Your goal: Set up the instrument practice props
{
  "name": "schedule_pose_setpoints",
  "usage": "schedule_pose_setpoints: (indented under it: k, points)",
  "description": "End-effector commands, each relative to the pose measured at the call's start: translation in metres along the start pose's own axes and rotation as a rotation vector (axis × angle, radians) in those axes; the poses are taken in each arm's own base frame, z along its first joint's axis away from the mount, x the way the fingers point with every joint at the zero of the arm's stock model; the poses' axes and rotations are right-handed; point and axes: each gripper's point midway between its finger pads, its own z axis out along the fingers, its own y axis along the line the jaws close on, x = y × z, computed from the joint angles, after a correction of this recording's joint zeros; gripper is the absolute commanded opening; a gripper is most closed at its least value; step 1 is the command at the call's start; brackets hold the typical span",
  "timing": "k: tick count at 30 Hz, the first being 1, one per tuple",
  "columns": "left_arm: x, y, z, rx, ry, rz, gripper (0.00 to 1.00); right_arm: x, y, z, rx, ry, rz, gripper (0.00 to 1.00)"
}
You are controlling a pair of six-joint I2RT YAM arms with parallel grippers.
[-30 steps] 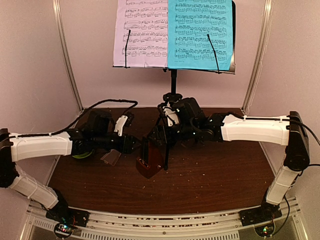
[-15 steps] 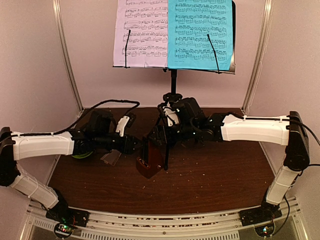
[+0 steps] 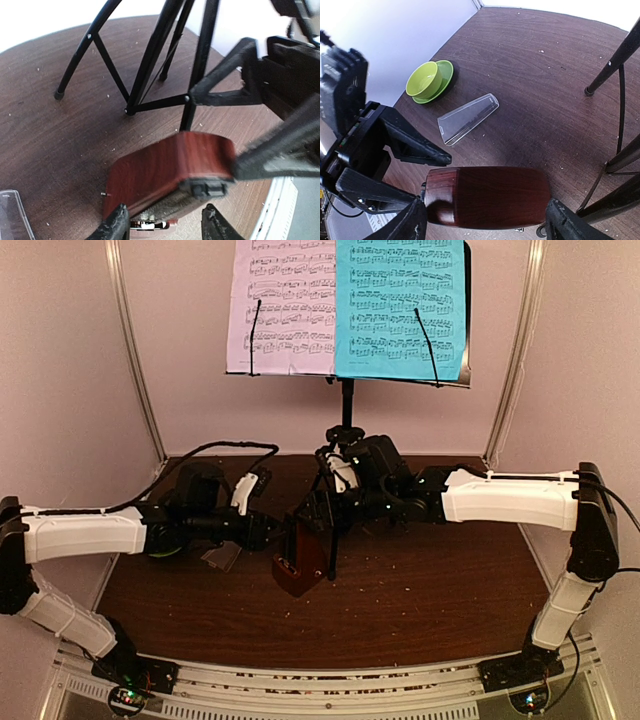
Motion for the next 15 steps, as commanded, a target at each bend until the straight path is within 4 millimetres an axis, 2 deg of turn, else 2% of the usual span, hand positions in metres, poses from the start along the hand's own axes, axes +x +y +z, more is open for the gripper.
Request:
schedule_pose_setpoints:
  k: [1, 5, 10, 15]
  points:
    - [-0.012, -0.011, -0.016, 0.033, -0.085, 0.074, 0.51, 0.002, -0.001, 0.001, 0.003, 0.004, -0.015, 0.83]
    - [-0.007, -0.001, -0.018, 0.006, -0.075, 0.029, 0.51, -0.013, 0.004, -0.011, -0.006, -0.069, -0.021, 0.86]
    - [-0.008, 0.015, -0.019, -0.044, -0.087, -0.016, 0.52, -0.037, 0.013, -0.035, -0.031, -0.212, -0.031, 0.96]
    - [-0.005, 0.029, -0.015, -0.082, -0.075, -0.052, 0.52, -0.04, 0.024, -0.044, -0.035, -0.26, -0.069, 0.97]
